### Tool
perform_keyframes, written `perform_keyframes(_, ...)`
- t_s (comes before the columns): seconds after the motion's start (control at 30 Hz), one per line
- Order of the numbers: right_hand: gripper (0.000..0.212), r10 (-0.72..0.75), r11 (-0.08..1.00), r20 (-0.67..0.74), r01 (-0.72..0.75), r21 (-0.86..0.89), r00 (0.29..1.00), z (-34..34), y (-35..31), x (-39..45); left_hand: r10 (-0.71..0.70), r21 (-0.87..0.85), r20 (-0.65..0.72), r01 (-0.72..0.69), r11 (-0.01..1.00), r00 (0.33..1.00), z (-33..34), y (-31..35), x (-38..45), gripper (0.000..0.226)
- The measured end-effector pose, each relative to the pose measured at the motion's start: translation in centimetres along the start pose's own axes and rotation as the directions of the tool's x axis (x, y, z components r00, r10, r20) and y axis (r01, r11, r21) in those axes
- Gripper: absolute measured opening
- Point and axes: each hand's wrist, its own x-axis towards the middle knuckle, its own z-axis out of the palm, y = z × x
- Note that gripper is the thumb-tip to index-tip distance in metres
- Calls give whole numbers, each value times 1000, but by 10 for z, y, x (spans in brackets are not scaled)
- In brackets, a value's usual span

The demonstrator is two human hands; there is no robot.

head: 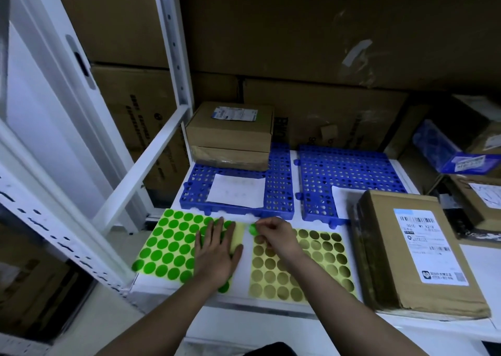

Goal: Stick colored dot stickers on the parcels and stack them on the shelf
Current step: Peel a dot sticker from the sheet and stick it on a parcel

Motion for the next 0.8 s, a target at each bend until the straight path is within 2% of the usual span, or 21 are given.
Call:
perform_keyframes(0.13, 14, -14, 999, -22, 15, 36, 1000, -10, -6, -6, -33, -27, -16, 33, 999, 999, -2, 9, -1, 107)
perform_keyframes(0.27, 6, -50, 998, -13, 50, 49, 999, -22, -15, -18, -87, 7, 51, 87, 996, 995, -4, 21, 1, 98)
perform_keyframes(0.43, 8, -102, 995, 1, 102, 23, 995, -35, -24, -30, -93, -38, 74, 96, 995, 993, -5, 28, -1, 97)
perform_keyframes(0.6, 9, -141, 990, 3, 141, -5, 990, -49, -28, -39, -131, -39, 131, 137, 990, 983, -8, 38, 0, 65)
perform_keyframes(0.8, 10, -187, 981, 16, 187, -58, 982, -67, -29, -45, -158, -59, 119, 166, 984, 980, -10, 49, -1, 65)
